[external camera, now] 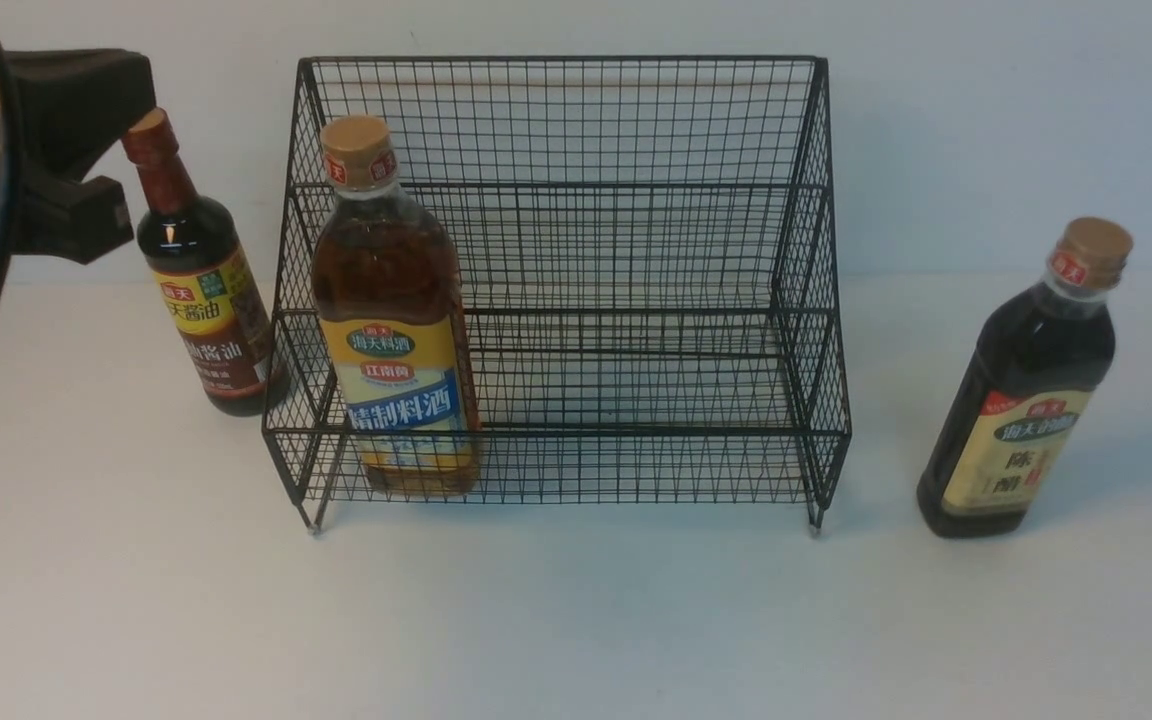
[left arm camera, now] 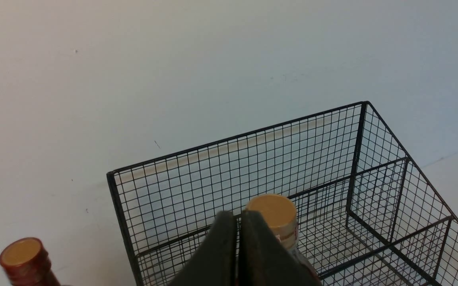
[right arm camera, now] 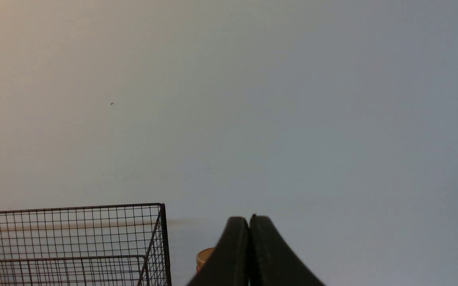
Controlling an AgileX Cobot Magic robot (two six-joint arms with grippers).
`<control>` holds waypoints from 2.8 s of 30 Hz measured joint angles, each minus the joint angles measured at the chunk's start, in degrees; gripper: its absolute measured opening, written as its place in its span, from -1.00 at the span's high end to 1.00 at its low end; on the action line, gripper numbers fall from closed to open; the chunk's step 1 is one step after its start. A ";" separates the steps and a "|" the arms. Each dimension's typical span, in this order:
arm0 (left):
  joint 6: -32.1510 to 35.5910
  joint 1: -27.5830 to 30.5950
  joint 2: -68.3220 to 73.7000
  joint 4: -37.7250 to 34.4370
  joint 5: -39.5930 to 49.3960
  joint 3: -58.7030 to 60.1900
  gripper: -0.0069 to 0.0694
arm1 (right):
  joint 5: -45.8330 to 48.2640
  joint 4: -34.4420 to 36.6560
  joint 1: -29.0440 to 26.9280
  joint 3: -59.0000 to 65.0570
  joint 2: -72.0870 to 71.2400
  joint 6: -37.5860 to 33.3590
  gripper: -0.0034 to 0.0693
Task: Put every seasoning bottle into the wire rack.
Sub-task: Use the left arm to grab the condiment bottle closest to it
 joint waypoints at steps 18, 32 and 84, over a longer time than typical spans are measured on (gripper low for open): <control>13.23 0.00 -5.30 -20.62 -0.78 1.93 0.83 | 0.13 0.00 0.00 0.00 -0.04 0.14 0.93; 91.12 0.00 -9.42 -90.77 51.15 5.50 0.83 | 0.13 0.05 0.00 0.07 -0.04 0.14 0.93; 88.74 0.00 40.19 -94.52 1.01 -5.54 -0.45 | 1.59 0.20 0.00 0.09 -0.04 0.14 0.93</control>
